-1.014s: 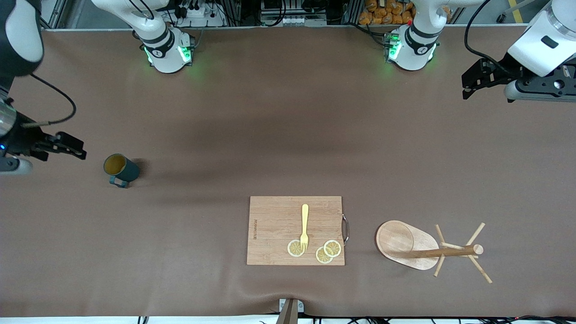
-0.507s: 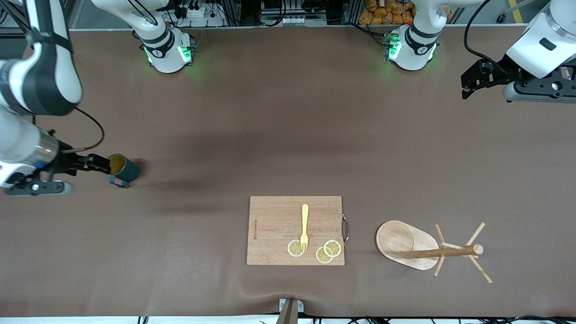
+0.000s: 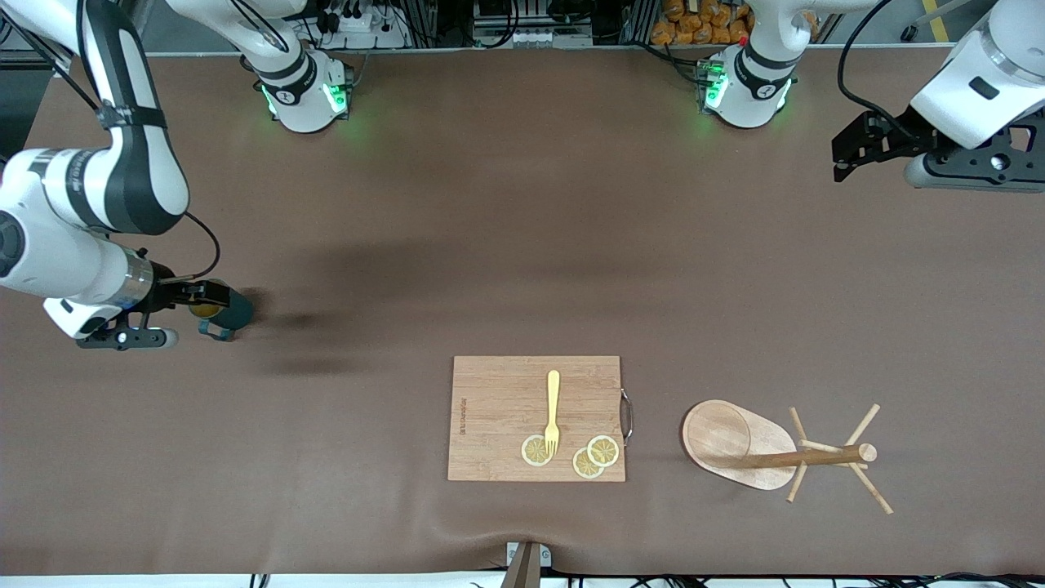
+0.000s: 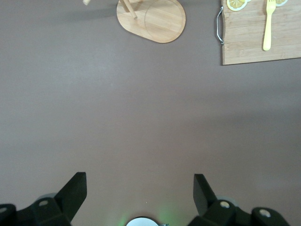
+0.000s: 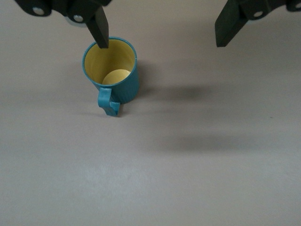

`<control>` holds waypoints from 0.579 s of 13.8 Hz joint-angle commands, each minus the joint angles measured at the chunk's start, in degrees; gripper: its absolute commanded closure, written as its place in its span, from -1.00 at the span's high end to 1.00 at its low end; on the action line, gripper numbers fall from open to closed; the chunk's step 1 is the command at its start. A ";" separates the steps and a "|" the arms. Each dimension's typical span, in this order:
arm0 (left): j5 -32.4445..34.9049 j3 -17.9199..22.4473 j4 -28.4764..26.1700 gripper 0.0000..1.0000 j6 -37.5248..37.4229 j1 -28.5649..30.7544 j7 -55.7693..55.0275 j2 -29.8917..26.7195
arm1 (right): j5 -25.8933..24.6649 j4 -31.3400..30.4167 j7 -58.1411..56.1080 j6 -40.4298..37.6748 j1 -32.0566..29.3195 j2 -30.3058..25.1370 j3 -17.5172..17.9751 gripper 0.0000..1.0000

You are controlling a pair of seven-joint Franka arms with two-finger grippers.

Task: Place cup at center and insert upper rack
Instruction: 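Close the right gripper on the teal mug's rim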

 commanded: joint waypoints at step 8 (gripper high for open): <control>0.05 -1.30 0.31 1.00 0.11 0.83 -1.89 4.58 | -2.75 -16.70 -0.48 17.36 -0.92 -2.19 0.42 0.75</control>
